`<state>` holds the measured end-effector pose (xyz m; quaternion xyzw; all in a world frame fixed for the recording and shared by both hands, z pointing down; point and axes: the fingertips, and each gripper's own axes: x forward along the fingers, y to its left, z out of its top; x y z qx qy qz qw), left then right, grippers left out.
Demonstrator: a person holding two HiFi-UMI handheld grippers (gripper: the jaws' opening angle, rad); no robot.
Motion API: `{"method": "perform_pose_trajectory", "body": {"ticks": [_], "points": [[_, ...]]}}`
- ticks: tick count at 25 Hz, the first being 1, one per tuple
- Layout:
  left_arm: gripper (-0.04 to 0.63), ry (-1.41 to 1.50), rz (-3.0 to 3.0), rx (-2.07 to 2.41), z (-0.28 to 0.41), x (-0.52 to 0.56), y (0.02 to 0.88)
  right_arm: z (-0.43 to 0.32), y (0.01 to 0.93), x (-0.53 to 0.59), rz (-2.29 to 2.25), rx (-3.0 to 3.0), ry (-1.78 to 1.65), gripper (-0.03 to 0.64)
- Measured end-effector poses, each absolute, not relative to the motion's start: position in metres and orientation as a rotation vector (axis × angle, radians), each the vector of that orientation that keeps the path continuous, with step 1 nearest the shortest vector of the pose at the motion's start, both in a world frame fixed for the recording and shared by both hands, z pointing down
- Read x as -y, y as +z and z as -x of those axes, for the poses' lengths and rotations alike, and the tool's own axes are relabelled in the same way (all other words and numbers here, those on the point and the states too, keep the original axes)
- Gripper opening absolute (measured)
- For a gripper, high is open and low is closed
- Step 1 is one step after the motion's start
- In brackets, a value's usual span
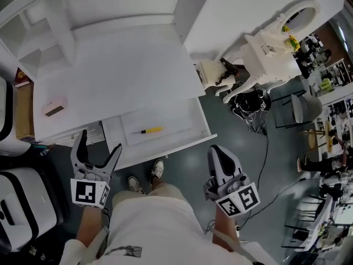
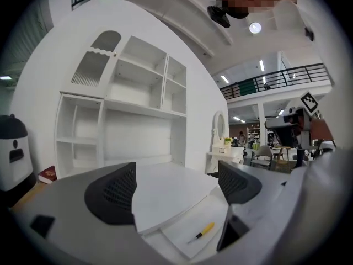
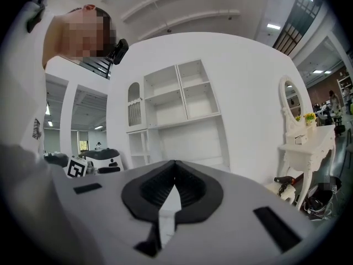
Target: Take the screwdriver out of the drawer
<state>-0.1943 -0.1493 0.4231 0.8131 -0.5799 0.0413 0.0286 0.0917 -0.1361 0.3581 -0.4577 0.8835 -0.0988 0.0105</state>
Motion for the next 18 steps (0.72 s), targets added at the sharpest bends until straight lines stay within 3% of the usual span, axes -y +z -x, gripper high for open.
{"method": "perform_pose_trajectory", "body": {"ticks": [8, 18], "points": [[0.446, 0.335, -2.556, 1.653, 0.141, 0.206, 0.457, -0.115, 0.371, 0.202, 1.369, -2.736, -0.361, 0.009], [0.446, 0.807, -2.533, 1.193, 0.078, 0.236, 0.625, -0.139, 0.400, 0.225, 1.401, -2.758, -0.452, 0.009]]}}
